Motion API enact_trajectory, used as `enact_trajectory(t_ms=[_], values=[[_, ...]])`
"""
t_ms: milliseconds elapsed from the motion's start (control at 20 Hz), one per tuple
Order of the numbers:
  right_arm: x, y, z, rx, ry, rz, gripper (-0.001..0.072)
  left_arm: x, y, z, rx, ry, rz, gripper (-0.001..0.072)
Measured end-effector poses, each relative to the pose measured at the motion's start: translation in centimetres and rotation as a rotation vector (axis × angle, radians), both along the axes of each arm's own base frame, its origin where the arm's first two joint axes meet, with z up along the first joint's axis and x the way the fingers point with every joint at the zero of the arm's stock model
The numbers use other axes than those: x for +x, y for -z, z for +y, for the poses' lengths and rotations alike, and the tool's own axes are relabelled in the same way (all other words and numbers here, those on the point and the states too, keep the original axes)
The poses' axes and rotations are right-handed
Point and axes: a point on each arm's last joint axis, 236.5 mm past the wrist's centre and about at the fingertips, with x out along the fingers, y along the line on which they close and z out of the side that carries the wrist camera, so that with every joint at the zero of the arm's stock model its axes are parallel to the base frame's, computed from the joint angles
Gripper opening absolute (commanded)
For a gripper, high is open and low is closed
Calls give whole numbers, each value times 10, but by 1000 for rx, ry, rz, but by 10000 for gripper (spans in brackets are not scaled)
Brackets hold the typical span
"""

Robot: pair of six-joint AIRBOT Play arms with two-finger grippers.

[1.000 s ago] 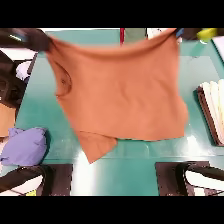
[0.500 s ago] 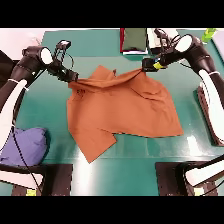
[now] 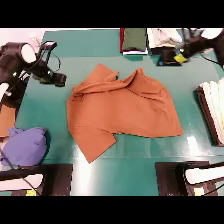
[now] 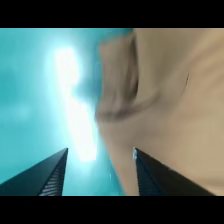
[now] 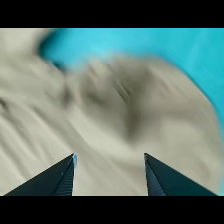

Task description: Fold the shirts.

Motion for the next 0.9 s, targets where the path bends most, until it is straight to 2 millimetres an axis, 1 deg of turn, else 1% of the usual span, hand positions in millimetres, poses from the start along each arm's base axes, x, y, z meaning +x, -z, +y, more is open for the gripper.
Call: enact_trajectory(t_ms=[100,200,250,300,400,500,550,650,700,800,850,900], values=[[-39,12,-34,-58,44,81,487,-33,6,7,-3,-31,36,499],[-83,32,-63,-85,102,166,504,-68,20,12,-7,-59,87,499],[-107,46,-75,-93,133,219,588,-85,29,11,-20,-69,115,499],[-129,60,-83,-88,162,264,600,-102,40,10,-34,-78,147,499],[-174,93,-98,-81,223,363,599,-126,57,4,-69,-91,189,499],[-212,123,-104,-60,274,444,596,-142,71,-2,-107,-103,220,499],[-229,137,-104,-55,292,479,590,-146,76,-6,-125,-108,229,499],[-253,159,-101,-38,315,527,590,-151,82,-11,-152,-116,234,499],[-261,168,-99,-28,323,543,590,-152,84,-13,-163,-119,234,499],[-270,181,-92,-2,340,553,582,-154,86,-15,-173,-122,236,499],[-272,186,-90,9,346,552,556,-154,87,-16,-178,-123,237,499],[-271,189,-88,16,354,545,548,-155,87,-17,-181,-124,238,499]])
